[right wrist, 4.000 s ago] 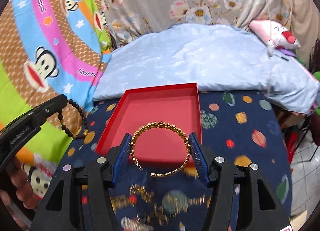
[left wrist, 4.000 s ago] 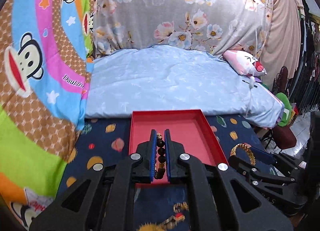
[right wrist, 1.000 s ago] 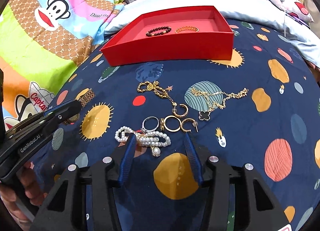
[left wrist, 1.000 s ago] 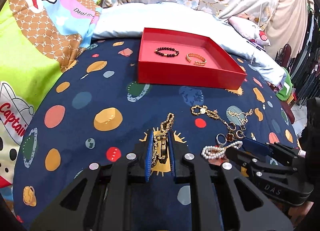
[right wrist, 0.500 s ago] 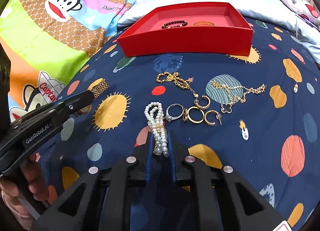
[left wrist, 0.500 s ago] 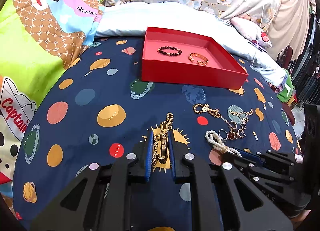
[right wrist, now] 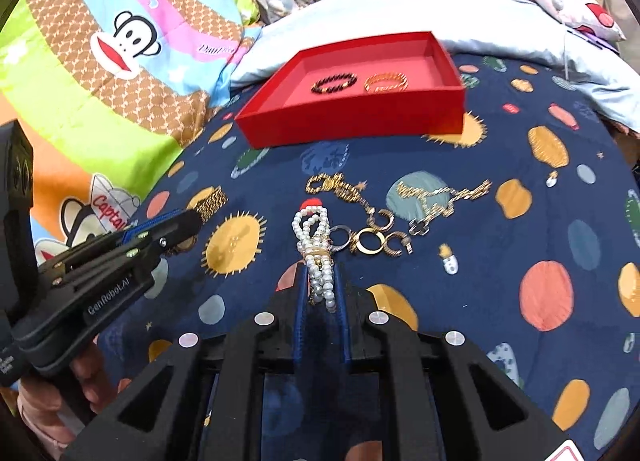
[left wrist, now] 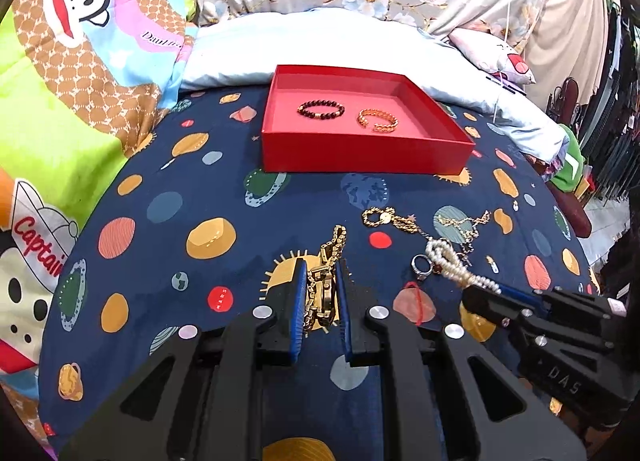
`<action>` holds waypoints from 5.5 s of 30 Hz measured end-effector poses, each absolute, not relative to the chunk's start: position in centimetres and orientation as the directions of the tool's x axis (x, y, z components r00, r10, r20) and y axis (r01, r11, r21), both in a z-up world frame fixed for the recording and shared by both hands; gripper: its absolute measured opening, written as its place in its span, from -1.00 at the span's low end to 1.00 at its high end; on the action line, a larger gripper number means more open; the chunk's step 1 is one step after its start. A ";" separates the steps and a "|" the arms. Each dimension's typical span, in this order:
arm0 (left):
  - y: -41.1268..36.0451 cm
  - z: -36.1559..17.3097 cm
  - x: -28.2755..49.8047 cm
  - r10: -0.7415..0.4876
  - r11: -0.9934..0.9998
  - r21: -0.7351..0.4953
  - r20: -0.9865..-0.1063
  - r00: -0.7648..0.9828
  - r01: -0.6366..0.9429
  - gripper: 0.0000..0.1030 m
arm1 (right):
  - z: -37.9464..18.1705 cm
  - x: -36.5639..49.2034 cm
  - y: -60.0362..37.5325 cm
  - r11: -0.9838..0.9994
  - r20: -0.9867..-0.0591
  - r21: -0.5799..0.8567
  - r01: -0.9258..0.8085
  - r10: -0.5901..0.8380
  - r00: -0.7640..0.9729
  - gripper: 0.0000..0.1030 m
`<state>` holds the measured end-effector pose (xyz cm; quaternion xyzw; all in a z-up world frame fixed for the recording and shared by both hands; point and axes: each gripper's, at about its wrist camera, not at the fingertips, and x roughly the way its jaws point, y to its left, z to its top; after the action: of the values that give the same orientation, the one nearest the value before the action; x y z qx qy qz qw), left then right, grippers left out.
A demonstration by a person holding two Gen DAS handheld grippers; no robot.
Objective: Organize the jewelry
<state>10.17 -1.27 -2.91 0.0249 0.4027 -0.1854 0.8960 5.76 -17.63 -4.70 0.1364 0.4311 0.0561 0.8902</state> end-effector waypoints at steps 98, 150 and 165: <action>-5.6 2.4 25.7 -0.238 0.957 -0.019 -0.619 0.748 0.289 0.14 | -1.4 18.6 -25.7 0.956 -0.704 0.265 0.126 0.103 0.703 -0.22; -2.7 -5.8 10.9 -0.276 0.940 -0.090 -0.770 0.575 0.330 0.14 | -7.2 9.8 -17.7 0.980 -0.804 0.198 -0.021 0.175 0.568 -0.93; -9.2 -6.9 10.7 -0.354 0.892 -0.117 -0.782 0.513 0.437 0.14 | -4.1 5.5 -22.2 0.969 -0.755 0.231 0.081 0.126 0.644 -0.94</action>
<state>10.66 -9.24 -6.89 0.0474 0.4377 -0.2278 0.8685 5.50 -22.18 -4.10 0.1229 0.4219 0.0125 0.8982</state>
